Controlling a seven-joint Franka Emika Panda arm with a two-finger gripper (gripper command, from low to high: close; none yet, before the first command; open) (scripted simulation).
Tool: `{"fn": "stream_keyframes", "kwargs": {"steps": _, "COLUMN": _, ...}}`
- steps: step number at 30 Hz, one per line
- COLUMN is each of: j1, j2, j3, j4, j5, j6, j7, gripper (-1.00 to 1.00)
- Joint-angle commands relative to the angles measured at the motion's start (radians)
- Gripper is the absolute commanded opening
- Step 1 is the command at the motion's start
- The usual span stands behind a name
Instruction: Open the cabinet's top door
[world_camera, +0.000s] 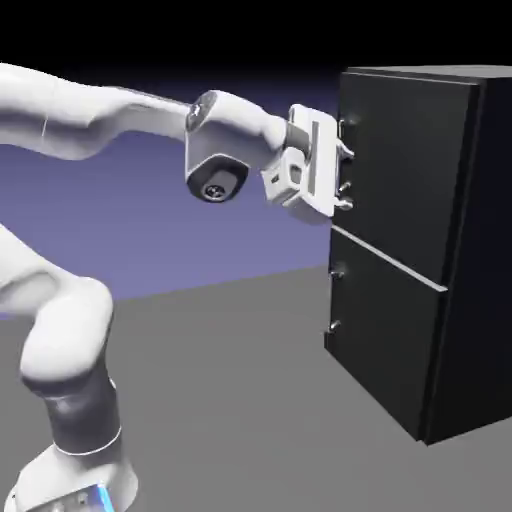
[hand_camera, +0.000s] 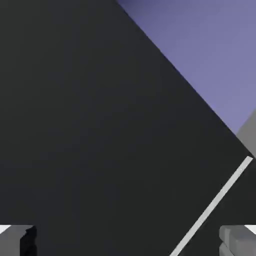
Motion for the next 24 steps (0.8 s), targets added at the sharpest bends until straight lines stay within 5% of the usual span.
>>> {"fn": "stream_keyframes", "kwargs": {"steps": 1, "j1": -0.016, "j2": -0.007, "j3": 0.019, "j4": 0.010, "j5": 0.044, "j6": 0.001, "j7": 0.020, "gripper": 0.00}}
{"fn": "stream_keyframes", "kwargs": {"steps": 24, "j1": -0.387, "j2": -0.176, "j3": 0.453, "j4": 0.249, "j5": 1.044, "j6": 0.013, "j7": 0.476, "gripper": 0.00}}
